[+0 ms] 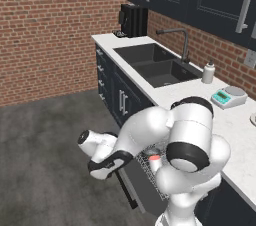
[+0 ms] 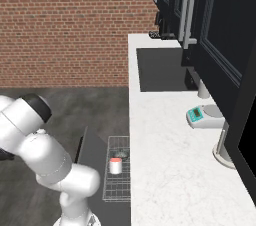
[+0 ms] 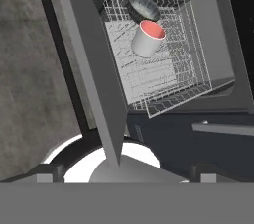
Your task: Pick up the cup and bowl from the counter, place them in the dishwasher, and close the dishwasher door.
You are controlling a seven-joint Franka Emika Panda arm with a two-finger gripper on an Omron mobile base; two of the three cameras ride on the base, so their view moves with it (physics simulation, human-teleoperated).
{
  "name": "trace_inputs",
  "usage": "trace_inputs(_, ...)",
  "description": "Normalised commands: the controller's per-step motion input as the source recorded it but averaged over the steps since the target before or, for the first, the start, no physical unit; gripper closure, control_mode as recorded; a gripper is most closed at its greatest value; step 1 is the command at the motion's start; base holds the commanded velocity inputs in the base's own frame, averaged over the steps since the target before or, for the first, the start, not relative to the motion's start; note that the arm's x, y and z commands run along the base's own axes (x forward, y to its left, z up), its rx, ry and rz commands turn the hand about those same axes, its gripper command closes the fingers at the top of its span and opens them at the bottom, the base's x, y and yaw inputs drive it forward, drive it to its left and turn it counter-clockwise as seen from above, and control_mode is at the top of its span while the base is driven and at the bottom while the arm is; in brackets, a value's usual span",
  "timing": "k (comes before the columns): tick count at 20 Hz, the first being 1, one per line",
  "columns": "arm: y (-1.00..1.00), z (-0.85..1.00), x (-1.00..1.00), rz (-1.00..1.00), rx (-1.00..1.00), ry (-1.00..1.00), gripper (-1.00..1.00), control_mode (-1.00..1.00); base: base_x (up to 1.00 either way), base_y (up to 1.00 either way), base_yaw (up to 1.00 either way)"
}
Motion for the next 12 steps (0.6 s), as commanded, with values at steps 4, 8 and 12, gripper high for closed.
trace_inputs(4,0.15,-0.51,0.29,0.00,-0.12,0.00,-1.00,-1.00,0.00,0.00,0.00)
trace_inputs(8,0.17,-0.34,0.32,0.00,-0.09,0.00,-1.00,-1.00,0.00,0.00,0.00)
trace_inputs(12,0.25,-0.32,0.34,0.00,-0.08,0.00,-1.00,-1.00,0.00,0.00,0.00)
